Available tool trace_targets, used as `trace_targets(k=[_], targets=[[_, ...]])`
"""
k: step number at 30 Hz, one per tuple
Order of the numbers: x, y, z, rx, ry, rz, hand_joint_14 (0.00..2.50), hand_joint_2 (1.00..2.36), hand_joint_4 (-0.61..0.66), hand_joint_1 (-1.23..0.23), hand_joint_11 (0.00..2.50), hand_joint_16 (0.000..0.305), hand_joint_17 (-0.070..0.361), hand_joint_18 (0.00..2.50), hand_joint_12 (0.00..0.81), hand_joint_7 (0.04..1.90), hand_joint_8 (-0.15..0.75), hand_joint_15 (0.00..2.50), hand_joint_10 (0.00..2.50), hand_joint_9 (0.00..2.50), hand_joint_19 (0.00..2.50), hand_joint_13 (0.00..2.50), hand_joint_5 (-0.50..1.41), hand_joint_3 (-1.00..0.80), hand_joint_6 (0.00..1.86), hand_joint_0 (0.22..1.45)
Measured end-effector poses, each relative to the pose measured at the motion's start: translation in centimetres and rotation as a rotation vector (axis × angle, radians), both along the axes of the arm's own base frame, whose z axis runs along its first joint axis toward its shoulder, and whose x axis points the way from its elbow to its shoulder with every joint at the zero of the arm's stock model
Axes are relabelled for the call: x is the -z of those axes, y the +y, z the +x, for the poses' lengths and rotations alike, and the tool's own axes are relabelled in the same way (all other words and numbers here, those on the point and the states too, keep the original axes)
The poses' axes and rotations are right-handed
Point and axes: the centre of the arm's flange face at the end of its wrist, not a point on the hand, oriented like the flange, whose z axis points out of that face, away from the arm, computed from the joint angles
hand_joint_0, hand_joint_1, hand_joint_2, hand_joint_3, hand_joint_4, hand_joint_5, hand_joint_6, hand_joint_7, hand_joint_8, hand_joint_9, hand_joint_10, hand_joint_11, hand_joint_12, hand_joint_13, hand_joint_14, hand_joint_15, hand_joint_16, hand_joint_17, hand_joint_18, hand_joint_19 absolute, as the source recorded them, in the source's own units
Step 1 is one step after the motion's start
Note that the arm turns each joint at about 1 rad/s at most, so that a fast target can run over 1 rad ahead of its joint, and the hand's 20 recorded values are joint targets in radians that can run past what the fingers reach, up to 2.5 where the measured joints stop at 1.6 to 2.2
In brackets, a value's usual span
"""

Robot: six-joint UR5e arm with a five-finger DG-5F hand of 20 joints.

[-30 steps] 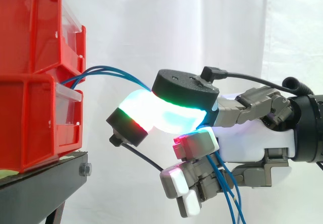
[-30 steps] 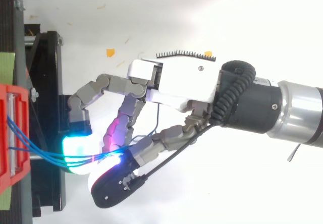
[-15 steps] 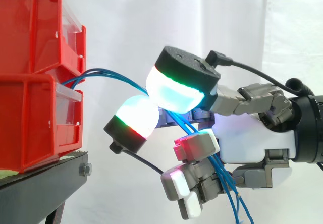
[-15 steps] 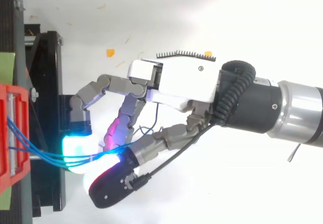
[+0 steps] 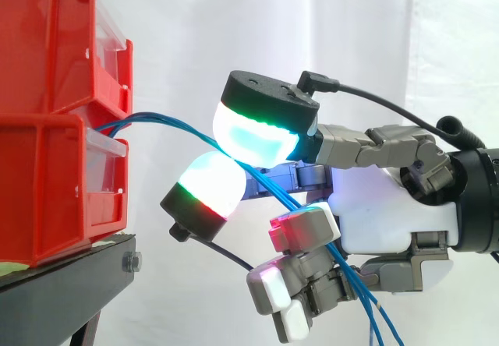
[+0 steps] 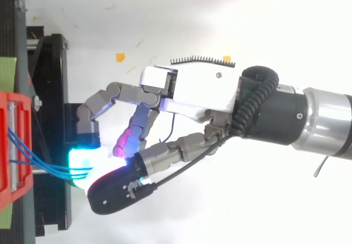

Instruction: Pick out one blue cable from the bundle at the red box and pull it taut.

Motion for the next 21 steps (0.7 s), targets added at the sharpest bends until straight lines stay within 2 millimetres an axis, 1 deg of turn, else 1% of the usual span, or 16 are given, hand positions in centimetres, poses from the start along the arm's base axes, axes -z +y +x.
trace_targets(k=[2, 4, 5, 6, 8, 9, 10, 13, 15, 16, 21], targets=[[0.05, 0.0, -0.01, -0.001, 0.002, 0.0, 0.02, 1.01, 0.03, -0.82, 0.9, 0.065, 0.146, 0.98, 0.431, 0.9, 0.348, 0.65, 0.03, 1.4, 0.63, 1.12, -0.09, -0.1, 0.91, 0.6], [0.05, 0.0, -0.02, -0.002, 0.003, -0.001, 0.02, 1.01, 0.05, -0.82, 0.9, 0.06, 0.134, 0.93, 0.409, 0.9, 0.329, 0.67, 0.03, 1.38, 0.66, 1.09, -0.09, -0.2, 0.92, 0.6], [0.05, -0.01, -0.03, -0.002, 0.003, -0.001, 0.03, 1.01, 0.04, -0.8, 0.92, 0.055, 0.123, 0.88, 0.389, 0.9, 0.307, 0.68, 0.04, 1.36, 0.69, 1.07, -0.1, -0.34, 0.92, 0.57], [0.06, -0.01, -0.02, -0.002, 0.003, 0.0, 0.03, 1.0, 0.04, -0.78, 0.92, 0.056, 0.126, 0.89, 0.392, 0.87, 0.306, 0.67, 0.04, 1.37, 0.68, 1.07, -0.1, -0.45, 0.92, 0.54], [0.03, -0.02, -0.03, -0.002, 0.003, 0.0, 0.03, 1.0, 0.04, -0.73, 0.91, 0.057, 0.129, 0.9, 0.398, 0.83, 0.309, 0.67, 0.04, 1.37, 0.68, 1.08, -0.09, -0.5, 0.91, 0.52], [0.03, -0.01, -0.03, -0.002, 0.003, -0.001, 0.03, 1.0, 0.04, -0.69, 0.9, 0.058, 0.131, 0.91, 0.404, 0.84, 0.314, 0.66, 0.04, 1.38, 0.67, 1.08, -0.09, -0.5, 0.9, 0.5], [0.03, -0.01, -0.03, -0.002, 0.003, -0.001, 0.03, 1.0, 0.04, -0.69, 0.9, 0.058, 0.131, 0.91, 0.403, 0.85, 0.312, 0.66, 0.04, 1.38, 0.68, 1.08, -0.09, -0.5, 0.9, 0.51], [0.06, -0.01, -0.03, -0.002, 0.004, -0.001, 0.03, 1.0, 0.04, -0.62, 0.9, 0.057, 0.129, 0.9, 0.401, 0.86, 0.312, 0.66, 0.04, 1.38, 0.68, 1.08, -0.09, -0.5, 0.89, 0.51], [0.06, -0.02, -0.03, -0.002, 0.004, 0.0, 0.03, 1.0, 0.03, -0.59, 0.91, 0.054, 0.121, 0.87, 0.384, 0.92, 0.3, 0.68, 0.04, 1.37, 0.7, 1.07, -0.09, -0.5, 0.88, 0.57], [0.06, -0.02, -0.03, -0.002, 0.004, 0.0, 0.03, 1.0, 0.03, -0.59, 0.91, 0.053, 0.12, 0.86, 0.382, 0.93, 0.297, 0.67, 0.04, 1.37, 0.7, 1.07, -0.09, -0.48, 0.88, 0.58], [0.05, 0.07, 0.0, -0.003, 0.002, 0.0, 0.03, 1.02, 0.0, -0.67, 0.92, 0.053, 0.12, 0.87, 0.382, 0.97, 0.298, 0.68, 0.04, 1.39, 0.71, 1.07, -0.08, -0.25, 0.89, 0.59]])
